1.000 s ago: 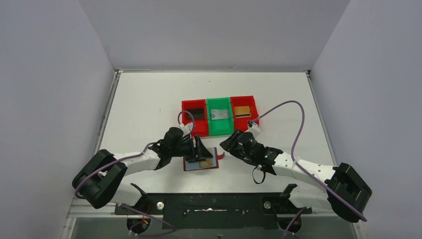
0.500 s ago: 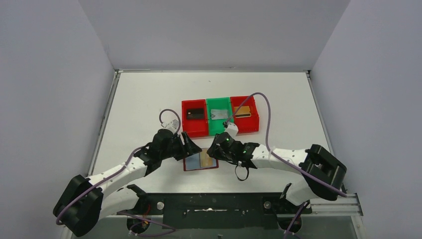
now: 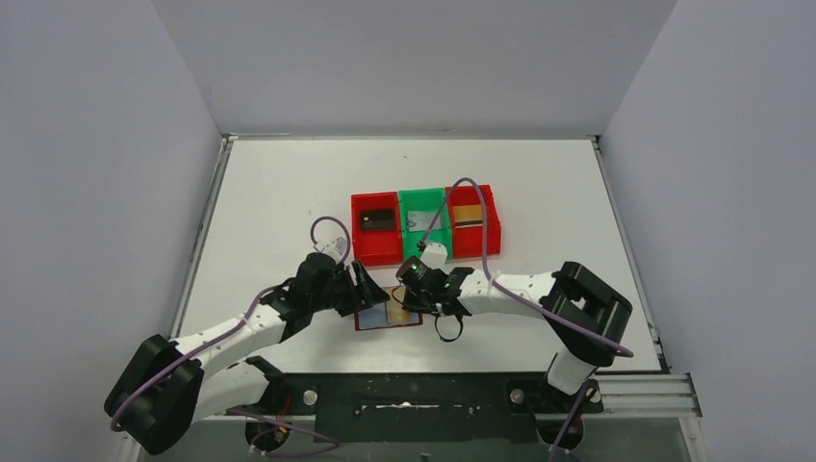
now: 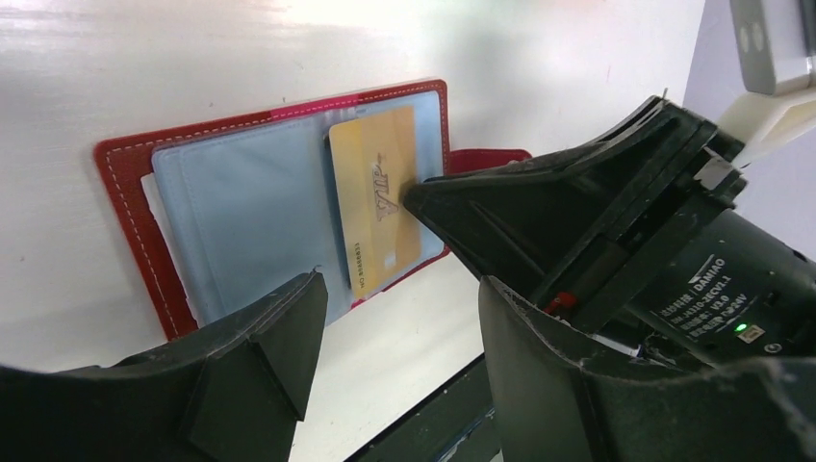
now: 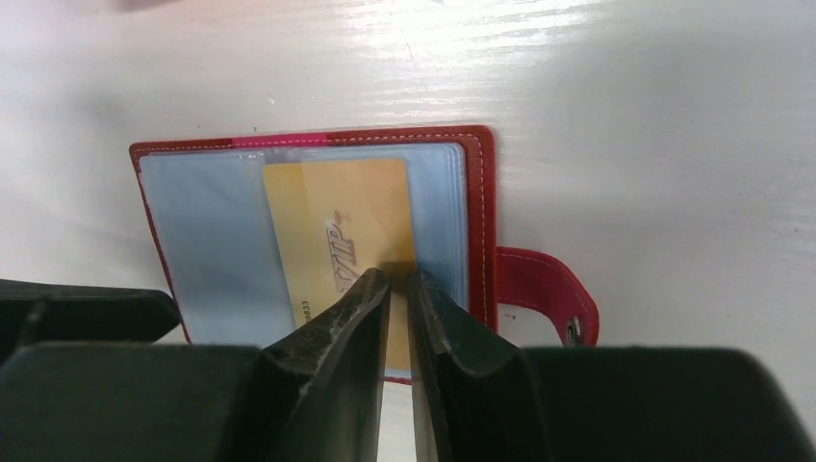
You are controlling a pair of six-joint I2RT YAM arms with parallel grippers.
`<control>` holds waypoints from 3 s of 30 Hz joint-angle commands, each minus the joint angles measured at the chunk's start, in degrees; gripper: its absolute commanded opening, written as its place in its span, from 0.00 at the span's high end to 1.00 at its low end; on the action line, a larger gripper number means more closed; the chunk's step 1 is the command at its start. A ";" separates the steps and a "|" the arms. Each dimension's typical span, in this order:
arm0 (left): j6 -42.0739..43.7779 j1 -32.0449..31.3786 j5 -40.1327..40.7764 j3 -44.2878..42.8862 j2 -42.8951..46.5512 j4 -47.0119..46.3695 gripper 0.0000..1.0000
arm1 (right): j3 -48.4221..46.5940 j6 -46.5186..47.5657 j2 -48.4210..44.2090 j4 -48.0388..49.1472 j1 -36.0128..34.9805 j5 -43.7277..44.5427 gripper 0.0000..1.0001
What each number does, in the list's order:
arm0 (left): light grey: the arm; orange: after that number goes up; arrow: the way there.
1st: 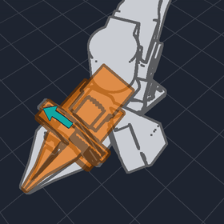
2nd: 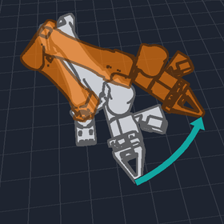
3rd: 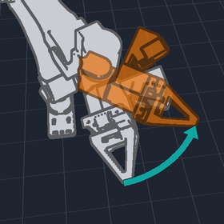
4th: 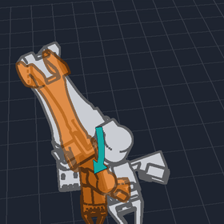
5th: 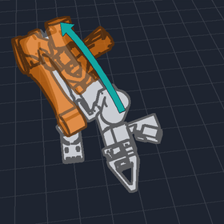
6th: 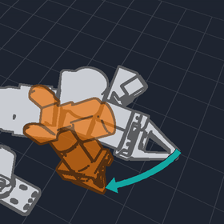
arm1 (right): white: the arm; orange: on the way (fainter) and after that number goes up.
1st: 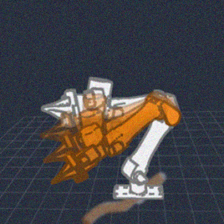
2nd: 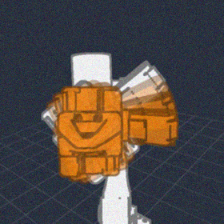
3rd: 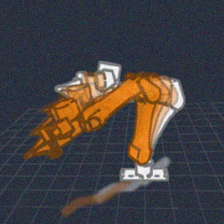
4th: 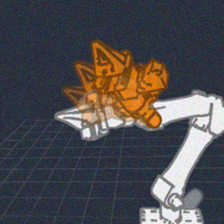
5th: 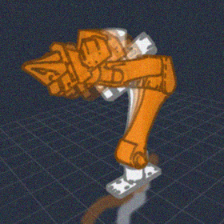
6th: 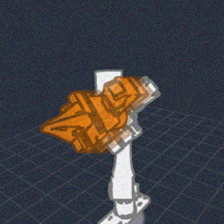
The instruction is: Take the credit cards out of the card holder
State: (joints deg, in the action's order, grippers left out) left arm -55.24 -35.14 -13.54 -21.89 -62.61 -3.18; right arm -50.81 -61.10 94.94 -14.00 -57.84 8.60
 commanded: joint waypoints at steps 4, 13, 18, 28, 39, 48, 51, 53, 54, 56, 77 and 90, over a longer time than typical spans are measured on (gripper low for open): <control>2.77 -0.04 -4.81 -4.08 -5.51 -4.25 0.41 | 0.94 -2.78 1.94 -4.06 0.52 2.45 0.83; 4.20 -1.81 -2.76 -8.06 -10.67 -1.44 0.41 | 10.18 -5.19 -0.76 6.31 5.00 -5.08 0.85; 5.54 -3.32 -0.61 -10.19 -13.30 1.82 0.41 | 11.69 -5.45 -0.05 8.69 5.97 -6.90 0.87; 5.51 -5.53 6.32 -12.10 -16.06 8.13 0.41 | 12.22 -7.18 -0.53 4.86 5.92 -2.70 0.90; 4.23 -6.61 3.98 -10.17 -19.44 4.07 0.44 | 12.70 -6.96 1.53 8.02 6.27 -5.65 0.91; 0.56 -6.55 4.73 -4.72 -15.73 -0.81 0.54 | 13.32 -6.64 1.65 9.46 6.96 -6.95 0.91; -1.16 -6.53 4.40 -2.62 -14.74 -5.05 0.64 | 13.37 -6.73 1.66 9.60 6.97 -7.15 0.91; -2.19 -6.48 4.40 -1.45 -14.12 -7.25 0.69 | 13.37 -6.62 1.66 9.60 7.01 -7.19 0.91; -2.63 -6.44 4.48 -0.96 -13.86 -7.88 0.72 | 13.37 -6.66 1.61 9.57 7.01 -7.19 0.91; -3.45 -6.27 4.95 -0.09 -13.44 -8.49 0.77 | 13.34 -6.64 1.68 9.59 6.99 -7.28 0.91; -2.35 -1.98 3.81 3.27 -7.61 -5.99 1.00 | 12.30 -6.55 2.18 8.57 7.05 -6.68 0.91; -1.80 -1.28 -2.94 3.96 -9.72 -13.60 0.77 | 11.70 -5.50 1.92 9.14 6.61 -6.65 0.89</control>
State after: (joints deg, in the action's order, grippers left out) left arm -57.87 -36.75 -13.17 -18.31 -70.83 -10.57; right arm -40.49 -69.45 93.49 3.81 -51.35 -2.02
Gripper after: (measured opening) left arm 0.188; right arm 0.103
